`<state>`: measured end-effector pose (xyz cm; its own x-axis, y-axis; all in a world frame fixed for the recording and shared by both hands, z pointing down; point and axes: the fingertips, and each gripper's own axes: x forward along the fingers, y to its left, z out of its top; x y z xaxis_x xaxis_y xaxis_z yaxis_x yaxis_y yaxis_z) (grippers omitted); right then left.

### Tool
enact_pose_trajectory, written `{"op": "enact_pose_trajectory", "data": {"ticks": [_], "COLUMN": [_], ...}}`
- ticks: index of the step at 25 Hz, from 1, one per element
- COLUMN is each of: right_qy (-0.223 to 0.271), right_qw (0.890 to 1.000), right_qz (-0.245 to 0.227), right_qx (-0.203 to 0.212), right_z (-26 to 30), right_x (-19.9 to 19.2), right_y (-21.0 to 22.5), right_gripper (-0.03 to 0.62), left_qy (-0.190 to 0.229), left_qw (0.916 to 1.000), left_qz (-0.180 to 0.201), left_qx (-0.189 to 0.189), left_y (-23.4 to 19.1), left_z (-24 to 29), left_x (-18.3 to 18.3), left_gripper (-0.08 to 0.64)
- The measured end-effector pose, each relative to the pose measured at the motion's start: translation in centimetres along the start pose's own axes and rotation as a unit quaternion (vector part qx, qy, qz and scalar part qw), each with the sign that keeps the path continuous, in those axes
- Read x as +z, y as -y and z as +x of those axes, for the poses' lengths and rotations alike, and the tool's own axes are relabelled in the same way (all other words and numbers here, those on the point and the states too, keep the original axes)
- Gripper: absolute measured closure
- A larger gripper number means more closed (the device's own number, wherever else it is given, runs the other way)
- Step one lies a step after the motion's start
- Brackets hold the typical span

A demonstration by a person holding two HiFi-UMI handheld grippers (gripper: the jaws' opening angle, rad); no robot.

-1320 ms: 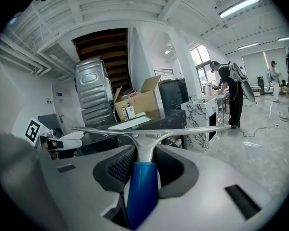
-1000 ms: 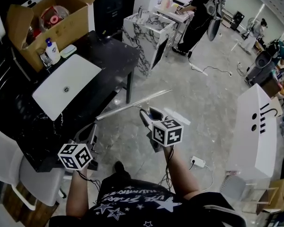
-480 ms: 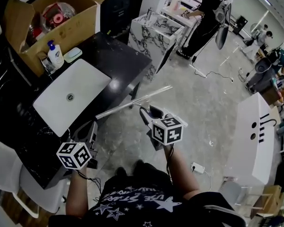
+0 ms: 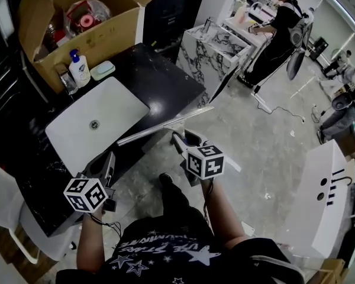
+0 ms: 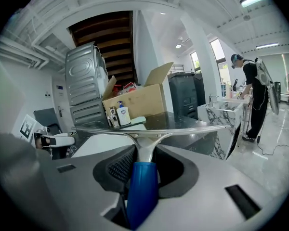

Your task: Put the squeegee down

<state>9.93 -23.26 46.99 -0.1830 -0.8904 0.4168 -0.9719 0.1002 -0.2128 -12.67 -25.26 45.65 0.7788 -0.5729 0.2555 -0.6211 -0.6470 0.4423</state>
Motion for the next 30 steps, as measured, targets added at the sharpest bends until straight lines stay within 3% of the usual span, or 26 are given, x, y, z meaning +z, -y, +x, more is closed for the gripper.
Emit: {"op": "enact_pose_trajectory", "data": {"ticks": [17, 30], "right_qy": [-0.043, -0.078], "right_qw": [0.994, 0.985], "right_qz": [-0.070, -0.113], "right_qx": [0.070, 0.102], "right_z": [16.3, 28.9], "right_x": [8.9, 12.8], "right_y": [11.7, 13.6], "right_gripper": [0.449, 0.449], "left_qy": [0.033, 0.051], "left_qw": [0.9912, 0.9791], "left_qz": [-0.025, -0.058], "left_qx": [0.126, 0.188], "left_y": [-2.7, -7.2], "left_z": [12.7, 18.5], "left_x": [4.5, 6.6], "left_gripper": [0.537, 0.537]}}
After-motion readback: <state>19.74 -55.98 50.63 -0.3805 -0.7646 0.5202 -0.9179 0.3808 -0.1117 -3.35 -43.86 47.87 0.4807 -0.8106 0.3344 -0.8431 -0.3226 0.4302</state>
